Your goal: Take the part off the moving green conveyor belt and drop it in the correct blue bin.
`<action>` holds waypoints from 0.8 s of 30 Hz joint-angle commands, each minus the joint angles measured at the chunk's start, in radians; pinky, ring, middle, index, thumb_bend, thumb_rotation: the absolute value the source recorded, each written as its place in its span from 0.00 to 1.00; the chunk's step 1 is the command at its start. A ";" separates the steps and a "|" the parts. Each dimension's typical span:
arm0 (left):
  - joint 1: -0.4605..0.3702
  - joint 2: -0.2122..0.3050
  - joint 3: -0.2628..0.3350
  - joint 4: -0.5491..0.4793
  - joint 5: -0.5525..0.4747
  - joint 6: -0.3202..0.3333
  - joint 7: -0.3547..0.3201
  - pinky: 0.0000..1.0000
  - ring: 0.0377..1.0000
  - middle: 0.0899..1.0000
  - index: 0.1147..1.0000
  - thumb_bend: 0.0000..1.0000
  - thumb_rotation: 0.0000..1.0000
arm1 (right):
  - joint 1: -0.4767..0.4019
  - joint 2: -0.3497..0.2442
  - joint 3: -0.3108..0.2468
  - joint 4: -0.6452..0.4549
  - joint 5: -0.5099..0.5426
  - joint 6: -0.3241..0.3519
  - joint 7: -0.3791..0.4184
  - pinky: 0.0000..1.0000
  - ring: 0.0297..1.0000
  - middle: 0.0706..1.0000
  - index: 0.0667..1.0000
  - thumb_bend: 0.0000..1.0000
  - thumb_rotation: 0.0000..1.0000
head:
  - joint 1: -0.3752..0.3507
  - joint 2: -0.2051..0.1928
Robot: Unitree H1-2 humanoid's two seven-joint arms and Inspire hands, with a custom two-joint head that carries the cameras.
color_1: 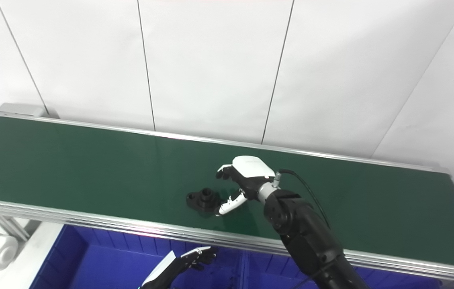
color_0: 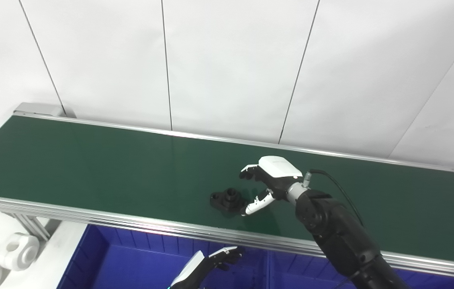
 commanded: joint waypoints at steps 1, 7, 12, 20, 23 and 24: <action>-0.026 0.001 -0.003 -0.026 -0.010 -0.044 0.019 0.75 0.80 0.82 0.82 0.73 0.23 | -0.044 -0.003 -0.002 0.005 -0.011 -0.008 -0.047 0.67 0.71 0.74 0.75 0.77 0.34 | 0.000 0.001; -0.023 -0.003 -0.001 -0.030 -0.004 -0.043 0.024 0.75 0.80 0.82 0.82 0.74 0.25 | -0.043 -0.003 0.018 0.056 -0.005 -0.026 -0.086 0.65 0.70 0.73 0.74 0.77 0.34 | 0.003 0.011; -0.021 -0.012 0.003 -0.029 -0.004 -0.043 0.025 0.74 0.79 0.82 0.81 0.74 0.24 | -0.030 -0.008 0.040 0.064 -0.006 -0.026 -0.091 0.64 0.70 0.73 0.74 0.76 0.36 | 0.012 0.018; -0.015 -0.025 0.017 -0.044 0.002 -0.033 0.014 0.77 0.81 0.82 0.82 0.74 0.23 | -0.004 -0.009 0.066 0.090 -0.016 -0.046 -0.151 0.59 0.65 0.68 0.71 0.70 0.28 | 0.017 0.028; -0.013 -0.031 0.021 -0.049 0.009 -0.029 0.017 0.76 0.81 0.82 0.82 0.74 0.23 | 0.010 -0.016 0.076 0.090 -0.021 -0.057 -0.176 0.58 0.64 0.68 0.70 0.69 0.25 | 0.020 0.036; -0.012 -0.033 0.022 -0.052 0.009 -0.026 0.015 0.77 0.81 0.82 0.82 0.74 0.22 | 0.013 -0.018 0.080 0.090 -0.022 -0.061 -0.183 0.56 0.62 0.67 0.69 0.68 0.23 | 0.022 0.037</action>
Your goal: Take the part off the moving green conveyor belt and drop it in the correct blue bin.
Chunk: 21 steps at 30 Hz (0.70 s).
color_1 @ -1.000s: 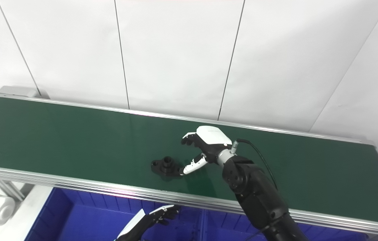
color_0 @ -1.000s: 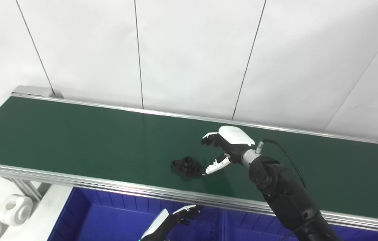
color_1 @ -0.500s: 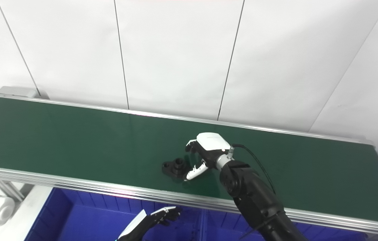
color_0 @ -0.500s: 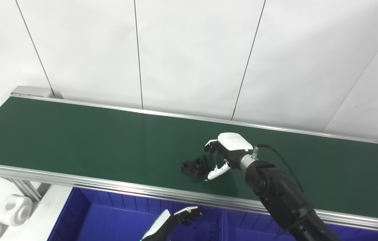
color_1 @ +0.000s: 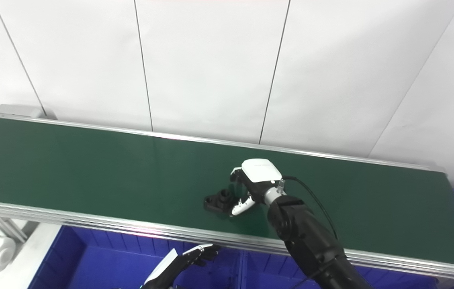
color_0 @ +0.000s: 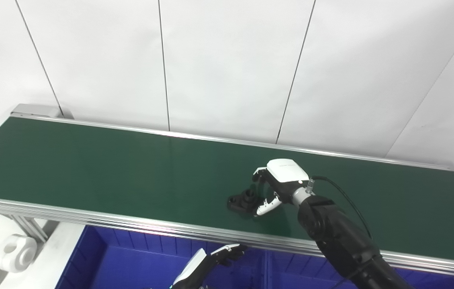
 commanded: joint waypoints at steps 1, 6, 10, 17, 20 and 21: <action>-0.012 -0.018 0.006 -0.043 0.002 -0.022 0.003 0.77 0.81 0.82 0.82 0.74 0.22 | 0.020 0.004 0.028 -0.003 -0.002 -0.061 -0.008 0.56 0.62 0.66 0.68 0.68 0.23 | 0.005 0.003; -0.013 -0.023 0.011 -0.048 0.004 -0.012 -0.002 0.75 0.81 0.82 0.82 0.74 0.24 | 0.050 -0.005 0.035 -0.021 0.003 -0.083 -0.034 0.37 0.43 0.47 0.65 0.57 0.03 | 0.009 0.005; -0.015 -0.028 0.017 -0.041 0.004 -0.015 -0.001 0.75 0.80 0.82 0.81 0.74 0.21 | 0.064 -0.012 0.036 -0.038 0.015 -0.098 -0.034 0.25 0.29 0.44 0.48 0.53 0.00 | 0.008 0.004; -0.022 -0.031 0.019 -0.026 0.013 -0.021 0.002 0.75 0.80 0.82 0.82 0.75 0.23 | 0.072 -0.024 0.038 -0.051 0.018 -0.122 -0.040 0.30 0.34 0.43 0.46 0.52 0.00 | 0.009 0.003; -0.024 -0.033 0.021 -0.022 0.019 -0.023 0.003 0.75 0.81 0.82 0.82 0.75 0.24 | 0.073 -0.025 0.036 -0.051 0.020 -0.128 -0.049 0.27 0.31 0.44 0.45 0.52 0.00 | 0.009 0.001; -0.023 -0.034 0.023 -0.022 0.017 -0.022 0.002 0.75 0.81 0.82 0.82 0.75 0.24 | 0.073 -0.026 0.035 -0.051 0.022 -0.129 -0.051 0.26 0.30 0.44 0.45 0.52 0.00 | 0.010 0.001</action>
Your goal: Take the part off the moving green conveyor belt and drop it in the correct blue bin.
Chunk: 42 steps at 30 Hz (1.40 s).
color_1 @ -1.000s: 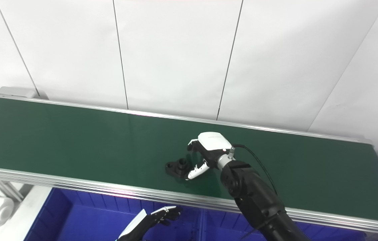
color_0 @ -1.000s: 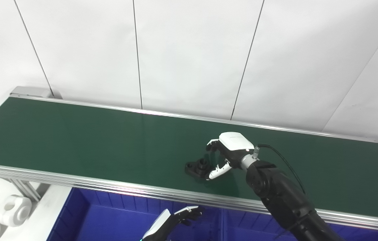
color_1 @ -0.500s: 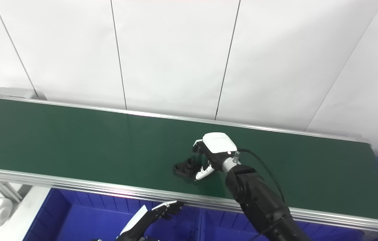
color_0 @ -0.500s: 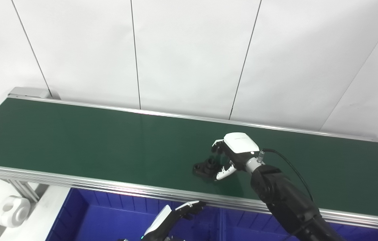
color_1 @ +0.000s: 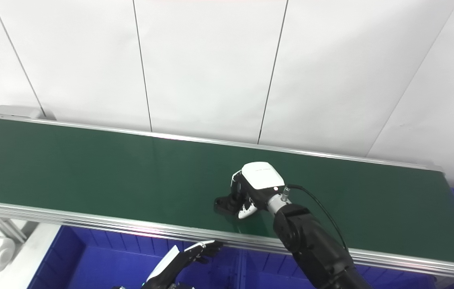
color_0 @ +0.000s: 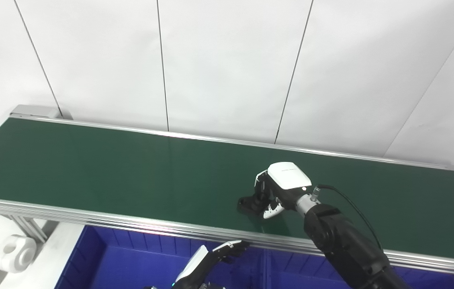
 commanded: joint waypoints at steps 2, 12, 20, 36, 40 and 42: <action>-0.022 -0.016 0.005 -0.014 -0.002 -0.025 0.005 0.75 0.81 0.82 0.81 0.75 0.23 | 0.022 0.009 0.019 0.008 0.006 -0.048 0.013 0.26 0.30 0.44 0.45 0.52 0.00 | 0.001 -0.001; -0.025 -0.018 0.004 -0.003 0.002 -0.039 0.012 0.75 0.80 0.82 0.82 0.75 0.24 | 0.029 0.004 -0.013 -0.031 0.031 -0.044 -0.015 0.26 0.30 0.44 0.45 0.53 0.00 | 0.002 -0.002; -0.019 -0.019 0.004 -0.014 0.004 -0.031 0.008 0.76 0.81 0.83 0.82 0.75 0.25 | 0.051 -0.014 -0.102 -0.169 0.097 -0.035 -0.014 0.21 0.26 0.43 0.45 0.53 0.00 | 0.003 0.004; -0.003 -0.019 0.002 -0.061 -0.003 -0.002 -0.015 0.74 0.80 0.82 0.82 0.76 0.25 | 0.248 -0.063 -0.313 -0.448 0.202 -0.009 0.021 0.22 0.28 0.43 0.45 0.52 0.00 | 0.025 0.042; 0.003 -0.020 0.000 -0.082 -0.004 0.008 -0.023 0.76 0.81 0.82 0.82 0.75 0.25 | 0.335 -0.058 -0.355 -0.466 0.223 -0.038 -0.005 0.23 0.29 0.38 0.49 0.52 0.00 | 0.037 0.059; 0.007 -0.021 0.000 -0.093 -0.005 0.014 -0.029 0.76 0.81 0.82 0.82 0.75 0.24 | 0.374 -0.056 -0.371 -0.478 0.233 -0.042 -0.014 0.24 0.29 0.37 0.50 0.52 0.00 | 0.043 0.068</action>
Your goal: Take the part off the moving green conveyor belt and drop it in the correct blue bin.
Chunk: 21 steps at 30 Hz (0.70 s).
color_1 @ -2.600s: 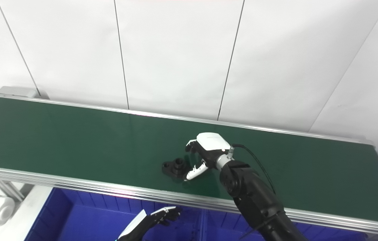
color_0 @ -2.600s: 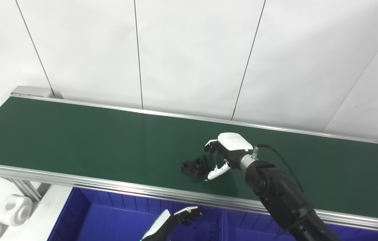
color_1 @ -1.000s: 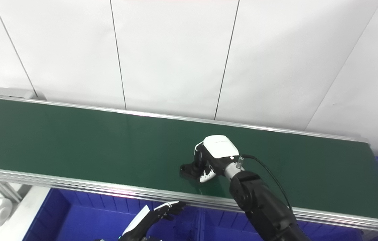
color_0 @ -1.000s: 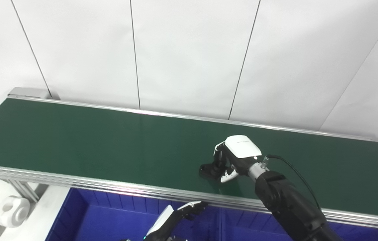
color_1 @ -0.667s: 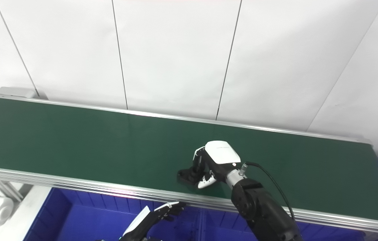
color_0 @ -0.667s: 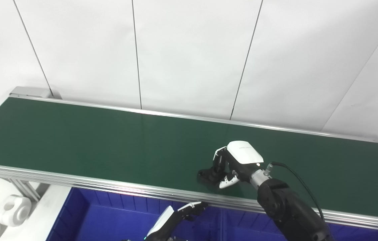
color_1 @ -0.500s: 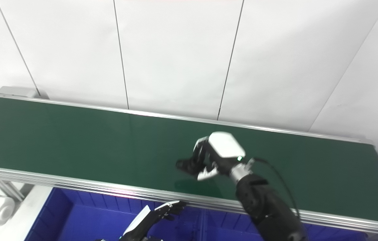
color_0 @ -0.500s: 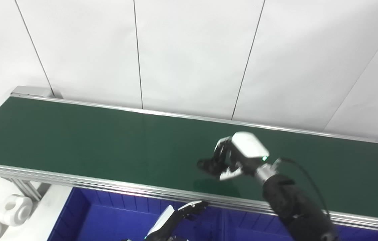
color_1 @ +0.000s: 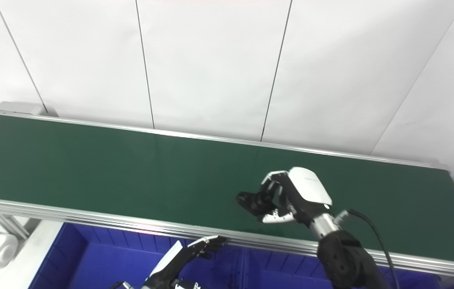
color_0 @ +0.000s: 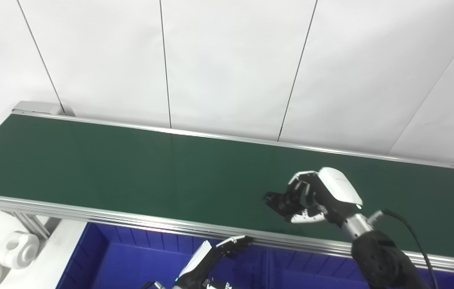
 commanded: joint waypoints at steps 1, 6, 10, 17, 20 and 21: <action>-0.002 -0.010 -0.001 -0.042 -0.004 0.003 -0.005 0.76 0.81 0.82 0.82 0.75 0.24 | 0.027 -0.012 -0.030 -0.050 0.020 -0.045 -0.036 0.24 0.29 0.37 0.50 0.52 0.00 | 0.005 0.006; 0.006 -0.013 -0.003 -0.067 -0.001 0.011 -0.009 0.76 0.81 0.81 0.82 0.75 0.24 | 0.156 -0.017 -0.074 -0.051 0.073 -0.083 -0.065 0.28 0.35 0.39 0.50 0.51 0.00 | 0.041 0.049; 0.011 -0.016 -0.004 -0.091 -0.009 0.031 -0.023 0.76 0.81 0.81 0.81 0.76 0.27 | 0.227 -0.013 -0.103 -0.024 0.092 -0.124 -0.098 0.26 0.32 0.38 0.50 0.51 0.00 | 0.072 0.057; 0.023 -0.025 -0.010 -0.137 0.003 0.092 -0.030 0.75 0.81 0.82 0.81 0.78 0.30 | 0.302 0.002 -0.135 0.072 0.113 -0.186 -0.163 0.33 0.39 0.40 0.48 0.52 0.00 | 0.130 0.099; 0.026 -0.023 -0.011 -0.152 0.002 0.108 -0.034 0.75 0.81 0.82 0.81 0.79 0.30 | 0.311 0.014 -0.130 0.129 0.101 -0.214 -0.202 0.35 0.41 0.40 0.49 0.52 0.00 | 0.126 0.102; 0.027 -0.022 -0.011 -0.155 0.001 0.109 -0.034 0.75 0.81 0.82 0.81 0.78 0.30 | 0.313 0.018 -0.128 0.140 0.098 -0.220 -0.211 0.38 0.40 0.41 0.50 0.52 0.00 | 0.126 0.102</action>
